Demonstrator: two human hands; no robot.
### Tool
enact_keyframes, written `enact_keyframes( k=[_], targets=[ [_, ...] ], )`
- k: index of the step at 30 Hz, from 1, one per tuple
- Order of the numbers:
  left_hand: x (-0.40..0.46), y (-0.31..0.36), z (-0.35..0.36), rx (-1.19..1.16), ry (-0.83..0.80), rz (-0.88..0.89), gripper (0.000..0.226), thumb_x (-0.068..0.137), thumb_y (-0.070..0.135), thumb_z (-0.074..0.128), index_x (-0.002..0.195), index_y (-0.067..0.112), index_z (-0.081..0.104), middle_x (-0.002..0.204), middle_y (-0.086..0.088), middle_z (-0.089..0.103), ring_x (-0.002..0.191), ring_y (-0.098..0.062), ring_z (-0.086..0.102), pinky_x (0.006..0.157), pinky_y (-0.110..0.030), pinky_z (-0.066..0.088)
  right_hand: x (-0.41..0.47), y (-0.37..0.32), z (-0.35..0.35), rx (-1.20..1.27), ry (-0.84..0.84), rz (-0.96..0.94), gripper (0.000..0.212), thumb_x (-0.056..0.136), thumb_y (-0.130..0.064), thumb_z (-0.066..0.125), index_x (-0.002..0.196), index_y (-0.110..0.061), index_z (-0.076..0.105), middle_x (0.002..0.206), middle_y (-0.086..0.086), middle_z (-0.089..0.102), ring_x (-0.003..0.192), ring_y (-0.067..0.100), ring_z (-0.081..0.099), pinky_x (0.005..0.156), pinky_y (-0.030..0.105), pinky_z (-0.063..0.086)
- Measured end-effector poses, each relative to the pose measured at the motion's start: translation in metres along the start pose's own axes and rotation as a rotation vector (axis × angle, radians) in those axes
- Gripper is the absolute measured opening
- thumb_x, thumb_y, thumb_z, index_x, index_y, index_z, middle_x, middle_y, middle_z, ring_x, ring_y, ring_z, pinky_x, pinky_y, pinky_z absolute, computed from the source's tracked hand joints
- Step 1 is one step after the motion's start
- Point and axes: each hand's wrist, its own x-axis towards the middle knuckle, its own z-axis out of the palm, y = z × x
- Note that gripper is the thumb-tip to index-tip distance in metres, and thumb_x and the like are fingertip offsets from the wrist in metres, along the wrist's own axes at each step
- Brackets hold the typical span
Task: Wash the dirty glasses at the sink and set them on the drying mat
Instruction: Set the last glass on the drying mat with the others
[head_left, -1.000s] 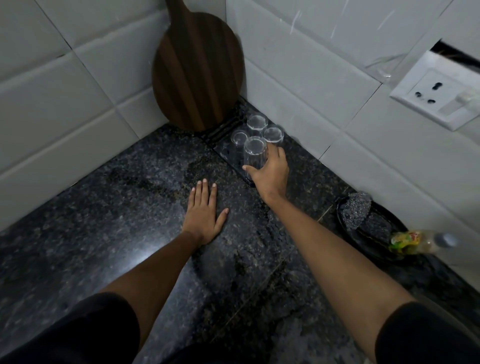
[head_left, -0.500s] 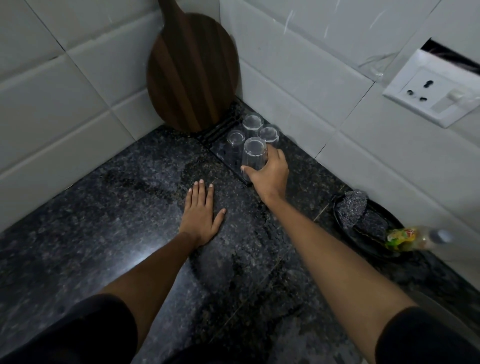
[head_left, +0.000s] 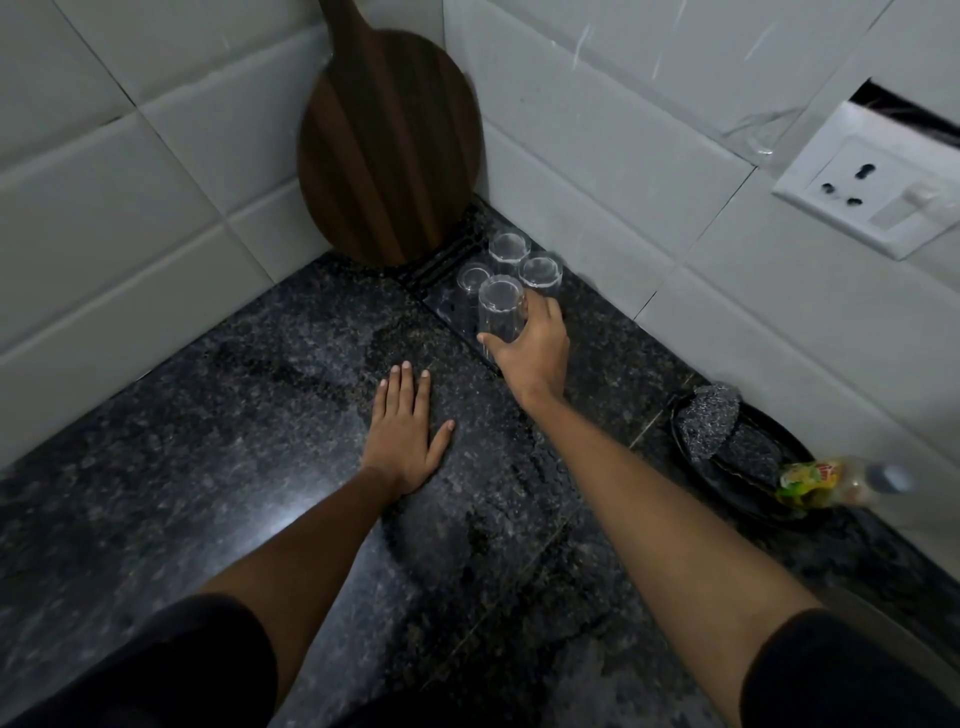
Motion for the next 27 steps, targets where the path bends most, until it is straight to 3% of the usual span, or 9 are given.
enact_keyframes(
  k=[27],
  targets=[
    [-0.0005, 0.0002, -0.0015, -0.002, -0.008, -0.006, 0.087, 0.106, 0.066, 0.015, 0.167, 0.004, 0.006, 0.173, -0.024, 0.001, 0.162, -0.037, -0.004, 0.131, -0.052, 0.003, -0.0029, -0.0022, 0.0002, -0.012, 0.021, 0.028, 0.082, 0.072, -0.031, 0.096, 0.138, -0.012, 0.050, 0.133, 0.009, 0.059, 0.117, 0.030, 0.065, 0.094, 0.043, 0.057]
  ],
)
